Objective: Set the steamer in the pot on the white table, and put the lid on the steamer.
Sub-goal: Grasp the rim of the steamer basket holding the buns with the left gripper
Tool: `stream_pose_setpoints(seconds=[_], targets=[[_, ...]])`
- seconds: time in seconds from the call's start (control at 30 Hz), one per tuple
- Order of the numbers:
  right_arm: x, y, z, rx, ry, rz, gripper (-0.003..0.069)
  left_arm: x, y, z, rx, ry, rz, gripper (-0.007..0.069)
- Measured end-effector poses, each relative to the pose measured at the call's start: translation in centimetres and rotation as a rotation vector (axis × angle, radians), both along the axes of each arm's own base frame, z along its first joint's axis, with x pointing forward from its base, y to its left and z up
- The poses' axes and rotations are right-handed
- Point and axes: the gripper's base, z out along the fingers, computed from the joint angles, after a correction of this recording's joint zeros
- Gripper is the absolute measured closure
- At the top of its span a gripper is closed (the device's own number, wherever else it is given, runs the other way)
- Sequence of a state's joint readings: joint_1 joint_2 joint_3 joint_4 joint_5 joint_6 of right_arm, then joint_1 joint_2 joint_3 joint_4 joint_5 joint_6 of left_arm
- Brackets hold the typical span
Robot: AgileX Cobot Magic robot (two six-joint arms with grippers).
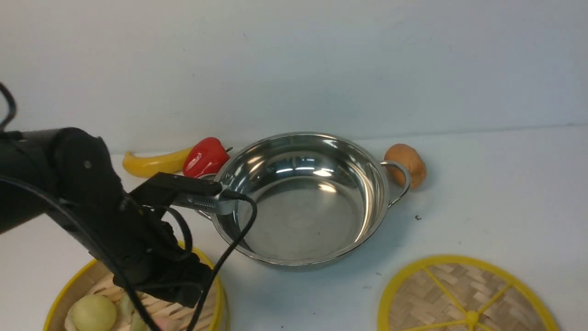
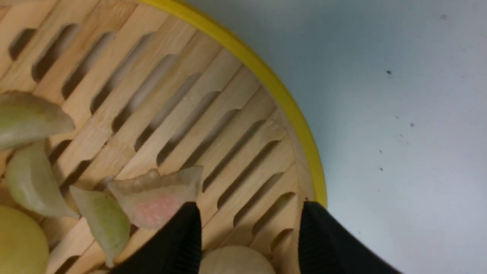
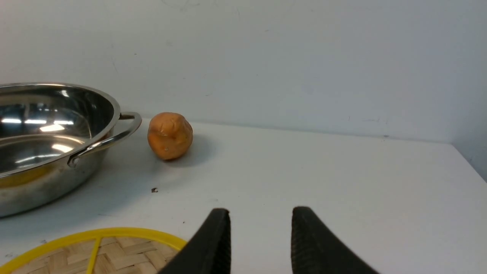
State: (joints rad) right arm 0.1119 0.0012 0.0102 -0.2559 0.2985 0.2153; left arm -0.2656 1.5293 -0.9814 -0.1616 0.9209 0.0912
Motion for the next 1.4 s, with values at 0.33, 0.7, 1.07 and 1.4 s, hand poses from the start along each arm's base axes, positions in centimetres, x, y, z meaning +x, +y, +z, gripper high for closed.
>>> stream_pose_setpoints(seconds=[0.33, 0.7, 1.07, 1.4], targets=[[0.0, 0.0, 0.0, 0.0, -0.001, 0.0, 0.0413, 0.2, -3.6, 0.2, -0.078, -0.098, 0.212, 0.029], [0.0, 0.0, 0.0, 0.0, -0.002, 0.001, 0.0413, 0.5, -4.6, -1.7, -0.081, -0.02, 0.314, 0.029], [0.0, 0.0, 0.0, 0.0, -0.002, 0.001, 0.0413, 1.2, -4.7, -4.4, -0.029, 0.053, 0.379, 0.0302], [0.0, 0.0, 0.0, 0.0, -0.002, 0.001, 0.0413, 1.6, -4.4, -5.1, 0.022, 0.026, 0.353, 0.0335]])
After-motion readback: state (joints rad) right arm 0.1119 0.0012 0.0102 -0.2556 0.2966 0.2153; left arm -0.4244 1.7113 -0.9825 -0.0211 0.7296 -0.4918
